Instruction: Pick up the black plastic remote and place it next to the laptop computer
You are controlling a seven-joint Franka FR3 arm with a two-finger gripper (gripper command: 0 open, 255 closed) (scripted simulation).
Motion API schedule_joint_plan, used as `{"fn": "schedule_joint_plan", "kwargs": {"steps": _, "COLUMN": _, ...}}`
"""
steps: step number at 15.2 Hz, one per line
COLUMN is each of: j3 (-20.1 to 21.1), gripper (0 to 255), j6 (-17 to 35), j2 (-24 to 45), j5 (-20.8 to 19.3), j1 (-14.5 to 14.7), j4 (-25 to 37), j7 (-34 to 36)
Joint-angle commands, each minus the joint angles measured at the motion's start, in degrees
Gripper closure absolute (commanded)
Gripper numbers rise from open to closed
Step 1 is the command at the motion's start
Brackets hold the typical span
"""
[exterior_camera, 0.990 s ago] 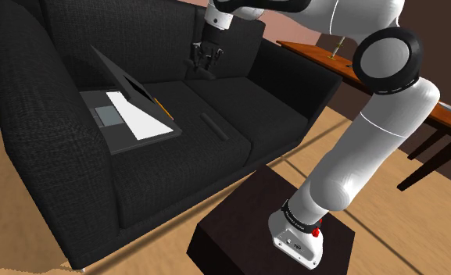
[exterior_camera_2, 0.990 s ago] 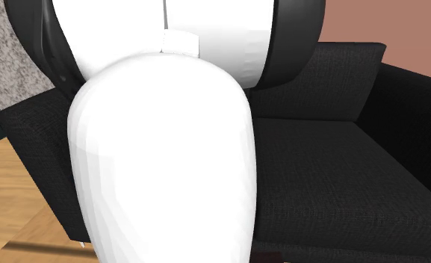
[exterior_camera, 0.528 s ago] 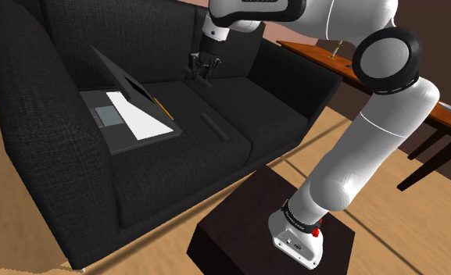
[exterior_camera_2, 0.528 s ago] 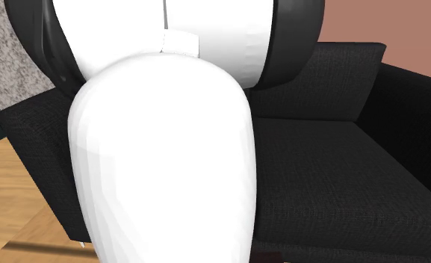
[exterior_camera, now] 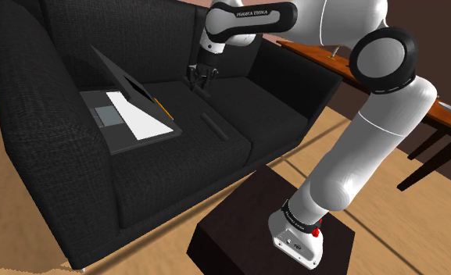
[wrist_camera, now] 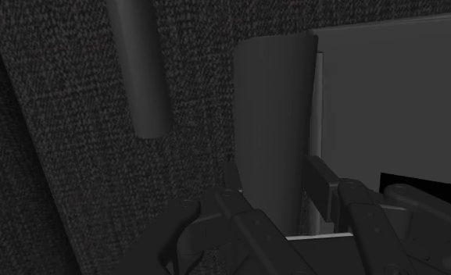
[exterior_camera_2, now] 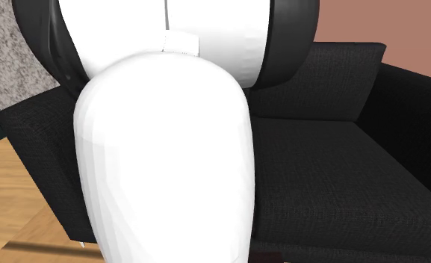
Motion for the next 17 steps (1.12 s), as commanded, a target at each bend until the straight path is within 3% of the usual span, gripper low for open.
{"fn": "schedule_joint_plan", "kwargs": {"steps": 1, "j3": 0.0, "gripper": 255, "j6": 1.4, "j2": 0.3, "j5": 0.1, "j1": 0.0, "j4": -1.1, "j7": -0.1}}
{"fn": "schedule_joint_plan", "kwargs": {"steps": 17, "j3": 0.2, "gripper": 255, "j6": 13.0, "j2": 4.7, "j5": 1.0, "j1": 0.1, "j4": -8.3, "j7": -1.4}}
